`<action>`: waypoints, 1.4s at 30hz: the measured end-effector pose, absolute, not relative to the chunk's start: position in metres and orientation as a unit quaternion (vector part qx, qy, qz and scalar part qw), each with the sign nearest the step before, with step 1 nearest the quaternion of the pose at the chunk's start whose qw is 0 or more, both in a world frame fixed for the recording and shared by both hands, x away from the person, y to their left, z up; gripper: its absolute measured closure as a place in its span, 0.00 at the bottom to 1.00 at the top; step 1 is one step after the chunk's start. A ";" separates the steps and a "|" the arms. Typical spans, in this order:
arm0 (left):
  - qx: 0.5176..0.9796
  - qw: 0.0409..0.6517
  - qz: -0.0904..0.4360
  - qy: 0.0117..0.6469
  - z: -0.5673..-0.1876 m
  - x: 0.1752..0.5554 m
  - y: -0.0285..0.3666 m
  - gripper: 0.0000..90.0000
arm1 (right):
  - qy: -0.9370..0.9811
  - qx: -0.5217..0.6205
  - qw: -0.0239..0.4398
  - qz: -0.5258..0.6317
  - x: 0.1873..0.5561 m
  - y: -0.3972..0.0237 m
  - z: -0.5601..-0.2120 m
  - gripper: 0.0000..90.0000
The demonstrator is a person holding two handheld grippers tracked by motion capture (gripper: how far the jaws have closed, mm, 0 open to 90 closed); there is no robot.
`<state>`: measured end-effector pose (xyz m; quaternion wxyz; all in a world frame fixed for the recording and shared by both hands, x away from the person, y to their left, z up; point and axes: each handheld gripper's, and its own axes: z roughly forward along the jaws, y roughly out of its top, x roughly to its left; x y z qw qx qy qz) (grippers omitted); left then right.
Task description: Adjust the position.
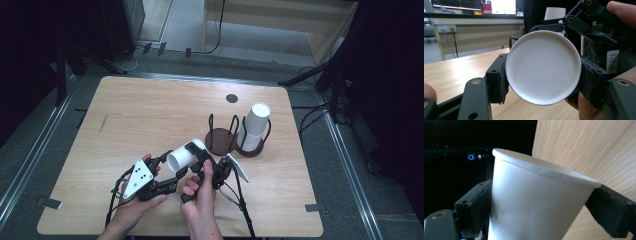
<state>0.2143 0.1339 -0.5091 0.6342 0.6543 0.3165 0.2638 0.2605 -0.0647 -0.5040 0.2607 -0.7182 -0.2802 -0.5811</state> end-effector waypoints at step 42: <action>0.726 0.555 0.157 0.376 -0.498 0.224 0.150 0.00 | -0.382 -0.664 -0.085 -0.637 0.233 -0.092 -0.469 0.31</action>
